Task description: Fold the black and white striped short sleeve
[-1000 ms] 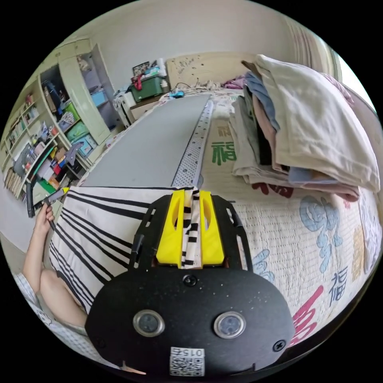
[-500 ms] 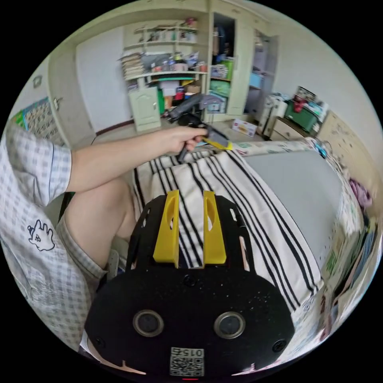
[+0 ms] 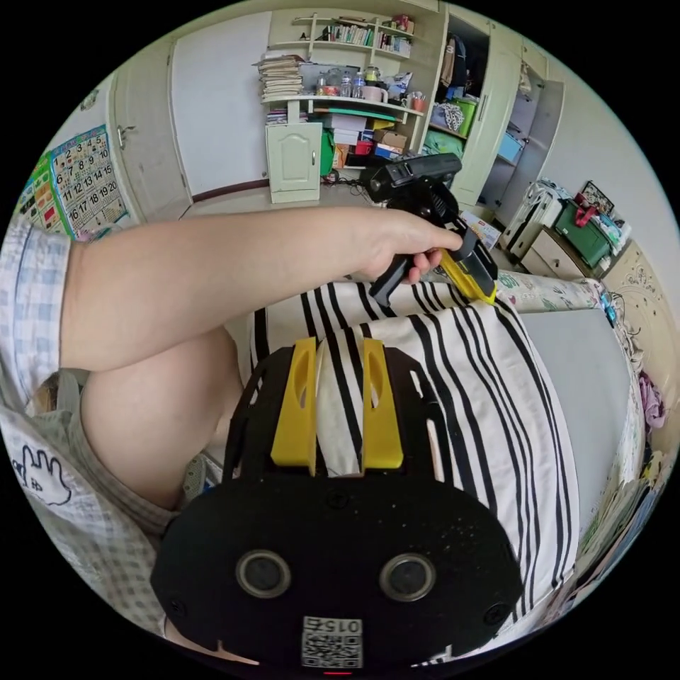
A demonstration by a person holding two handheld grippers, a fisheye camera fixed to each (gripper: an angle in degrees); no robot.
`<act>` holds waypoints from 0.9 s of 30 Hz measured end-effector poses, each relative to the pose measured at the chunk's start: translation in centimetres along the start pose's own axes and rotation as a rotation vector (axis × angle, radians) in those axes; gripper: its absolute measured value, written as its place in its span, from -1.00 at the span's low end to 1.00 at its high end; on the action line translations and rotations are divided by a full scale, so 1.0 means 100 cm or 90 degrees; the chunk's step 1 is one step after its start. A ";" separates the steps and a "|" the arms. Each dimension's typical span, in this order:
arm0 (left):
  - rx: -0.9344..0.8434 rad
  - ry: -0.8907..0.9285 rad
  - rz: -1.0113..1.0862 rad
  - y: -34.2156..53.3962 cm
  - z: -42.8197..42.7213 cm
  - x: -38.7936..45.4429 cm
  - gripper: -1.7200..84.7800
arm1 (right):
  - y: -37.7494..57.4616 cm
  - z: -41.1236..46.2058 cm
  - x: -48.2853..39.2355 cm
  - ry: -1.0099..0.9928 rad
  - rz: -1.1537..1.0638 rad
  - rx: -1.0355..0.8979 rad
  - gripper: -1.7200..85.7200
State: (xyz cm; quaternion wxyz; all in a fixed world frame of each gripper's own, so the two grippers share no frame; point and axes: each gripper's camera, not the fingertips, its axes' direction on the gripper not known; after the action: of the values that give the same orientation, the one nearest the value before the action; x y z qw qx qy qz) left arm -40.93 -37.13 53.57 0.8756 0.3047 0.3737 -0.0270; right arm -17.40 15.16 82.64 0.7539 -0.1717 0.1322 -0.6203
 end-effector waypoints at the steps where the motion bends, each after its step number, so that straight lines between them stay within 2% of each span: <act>1: 0.002 -0.001 0.004 -0.001 0.001 -0.001 -0.83 | 0.000 0.001 -0.005 0.010 -0.008 0.000 -0.76; 5: 0.004 0.043 -0.004 -0.009 0.006 -0.015 -0.89 | 0.002 0.001 -0.029 0.059 -0.036 0.027 -0.92; 8: 0.007 0.055 -0.001 -0.013 0.004 -0.020 -0.94 | 0.007 -0.009 -0.027 0.031 -0.023 0.060 -0.95; 12: 0.042 0.014 0.040 -0.016 -0.012 -0.008 -0.95 | 0.010 -0.015 -0.012 -0.038 0.017 0.072 -0.96; 16: 0.023 -0.006 0.040 -0.020 -0.011 -0.010 -0.90 | 0.012 -0.012 -0.009 -0.064 0.022 0.067 -0.97; 23: 0.086 0.141 -0.047 -0.017 -0.016 -0.047 -0.81 | 0.011 -0.006 -0.005 -0.091 0.009 0.046 -0.97; 27: 0.073 0.078 -0.046 -0.020 -0.009 -0.039 -0.90 | 0.011 -0.009 0.008 -0.123 0.019 0.043 -0.97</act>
State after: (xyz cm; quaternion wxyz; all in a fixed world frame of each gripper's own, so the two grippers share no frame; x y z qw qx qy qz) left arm -44.88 -38.92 54.66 0.8307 0.3420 0.4349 -0.0616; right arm -16.63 14.51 81.36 0.7777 -0.2030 0.0408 -0.5936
